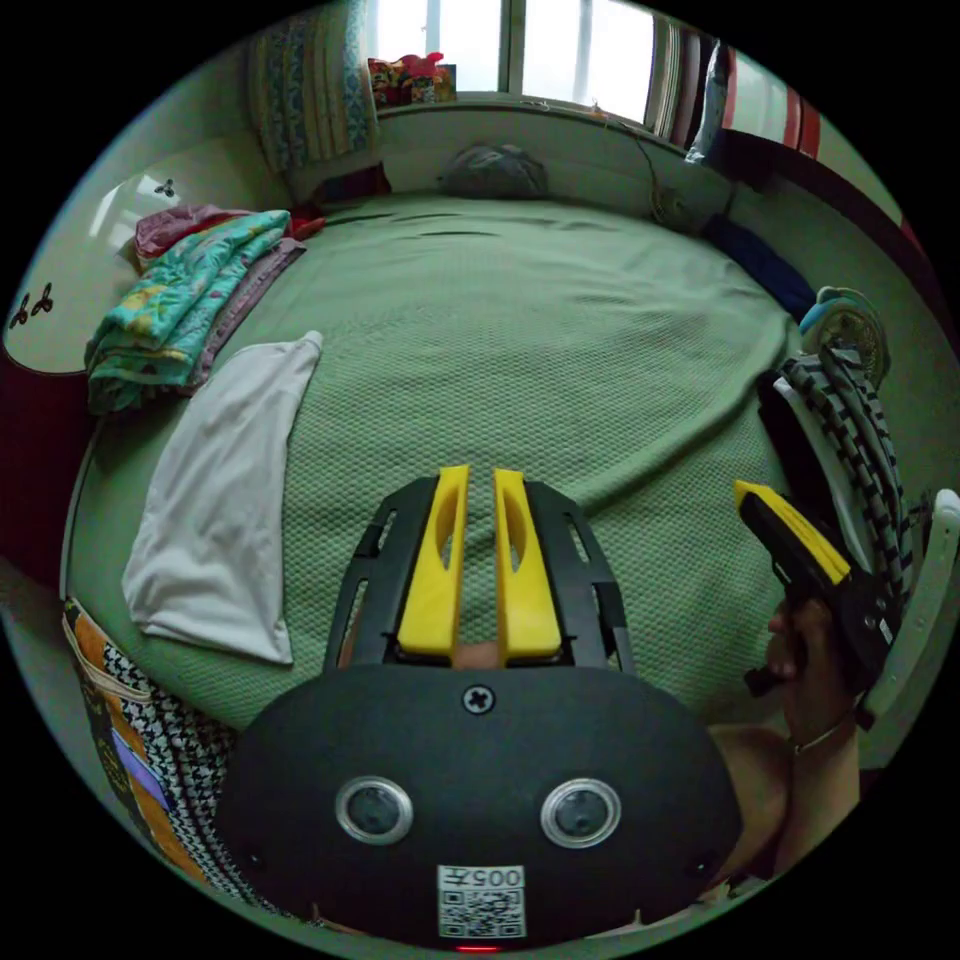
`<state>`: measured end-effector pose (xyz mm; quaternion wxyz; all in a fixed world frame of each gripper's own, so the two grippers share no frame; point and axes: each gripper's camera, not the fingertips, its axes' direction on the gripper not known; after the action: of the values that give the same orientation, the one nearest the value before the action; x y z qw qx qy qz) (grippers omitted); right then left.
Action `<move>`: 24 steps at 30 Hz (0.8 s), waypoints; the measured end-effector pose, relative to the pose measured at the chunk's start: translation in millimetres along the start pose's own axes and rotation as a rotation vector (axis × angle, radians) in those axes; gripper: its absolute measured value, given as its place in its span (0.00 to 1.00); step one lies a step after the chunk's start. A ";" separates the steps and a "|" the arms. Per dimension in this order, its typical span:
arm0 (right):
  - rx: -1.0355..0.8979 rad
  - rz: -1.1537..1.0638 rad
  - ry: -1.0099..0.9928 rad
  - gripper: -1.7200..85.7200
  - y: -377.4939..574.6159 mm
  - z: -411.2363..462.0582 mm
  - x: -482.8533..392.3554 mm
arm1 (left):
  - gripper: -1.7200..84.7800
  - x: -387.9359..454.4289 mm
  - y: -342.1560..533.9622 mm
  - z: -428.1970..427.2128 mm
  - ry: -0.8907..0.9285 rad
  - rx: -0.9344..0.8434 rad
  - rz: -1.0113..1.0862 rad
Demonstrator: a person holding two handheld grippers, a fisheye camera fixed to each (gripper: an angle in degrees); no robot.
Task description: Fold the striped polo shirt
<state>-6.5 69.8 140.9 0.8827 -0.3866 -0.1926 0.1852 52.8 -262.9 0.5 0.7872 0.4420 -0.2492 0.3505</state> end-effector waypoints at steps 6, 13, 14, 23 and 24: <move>-0.080 0.104 -0.056 0.01 5.3 -13.3 30.1 | 0.08 9.0 -0.5 5.3 0.050 -0.036 -0.024; -0.057 0.117 -0.090 0.01 2.2 -63.1 52.4 | 0.05 27.4 0.5 9.9 0.019 -0.032 0.017; -0.046 0.106 -0.087 0.01 1.7 -70.1 54.0 | 0.05 31.1 1.3 11.0 -0.001 -0.028 0.033; 0.016 0.063 0.039 0.11 -8.2 -158.7 115.1 | 0.02 45.4 10.6 18.3 -0.015 -0.021 0.063; 0.008 0.063 0.075 0.11 -8.8 -165.2 123.9 | 0.02 47.9 11.5 20.7 -0.011 -0.029 0.063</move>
<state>181.1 22.2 68.4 0.8845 -0.3957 -0.1461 0.1991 72.5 -260.8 50.1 0.7807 0.4243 -0.2724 0.3691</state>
